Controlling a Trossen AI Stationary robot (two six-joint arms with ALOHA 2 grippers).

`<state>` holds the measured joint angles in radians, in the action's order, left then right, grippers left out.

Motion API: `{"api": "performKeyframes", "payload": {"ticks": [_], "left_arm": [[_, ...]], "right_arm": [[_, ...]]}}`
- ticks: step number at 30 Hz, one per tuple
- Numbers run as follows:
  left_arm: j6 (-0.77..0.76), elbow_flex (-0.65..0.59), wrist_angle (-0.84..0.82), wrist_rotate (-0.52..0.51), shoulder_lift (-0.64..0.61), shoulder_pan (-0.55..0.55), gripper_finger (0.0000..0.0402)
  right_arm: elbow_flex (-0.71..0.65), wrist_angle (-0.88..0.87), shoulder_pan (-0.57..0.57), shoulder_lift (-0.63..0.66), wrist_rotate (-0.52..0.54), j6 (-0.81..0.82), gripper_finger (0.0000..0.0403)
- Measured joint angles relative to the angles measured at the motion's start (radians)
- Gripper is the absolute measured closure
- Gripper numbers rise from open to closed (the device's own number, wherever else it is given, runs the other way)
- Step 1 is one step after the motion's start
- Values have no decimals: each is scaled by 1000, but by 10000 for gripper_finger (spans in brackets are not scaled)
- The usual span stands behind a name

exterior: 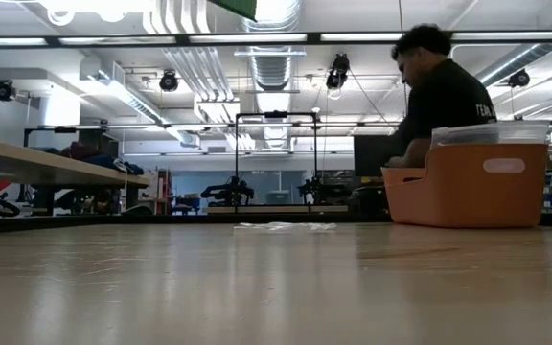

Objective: Roll bandage
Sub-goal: Roll the green bandage

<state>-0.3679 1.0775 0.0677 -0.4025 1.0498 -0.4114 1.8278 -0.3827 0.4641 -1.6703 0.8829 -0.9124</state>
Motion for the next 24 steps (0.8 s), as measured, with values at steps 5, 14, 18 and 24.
{"api": "performKeyframes", "payload": {"ticks": [5, 14, 18, 24], "left_arm": [[0, 0, -6, 2, 6, 0, 400], [0, 0, 15, 27, 8, 0, 400], [-7, 0, 20, 27, 8, 0, 400], [-16, 0, 31, 41, 8, 0, 400]], "right_arm": [[0, 8, 0, 0, 0, -26, 319], [0, -18, 0, 0, 5, -43, 304], [0, -45, 3, 0, 8, -49, 321], [1, -45, 3, 0, 9, -50, 348]]}}
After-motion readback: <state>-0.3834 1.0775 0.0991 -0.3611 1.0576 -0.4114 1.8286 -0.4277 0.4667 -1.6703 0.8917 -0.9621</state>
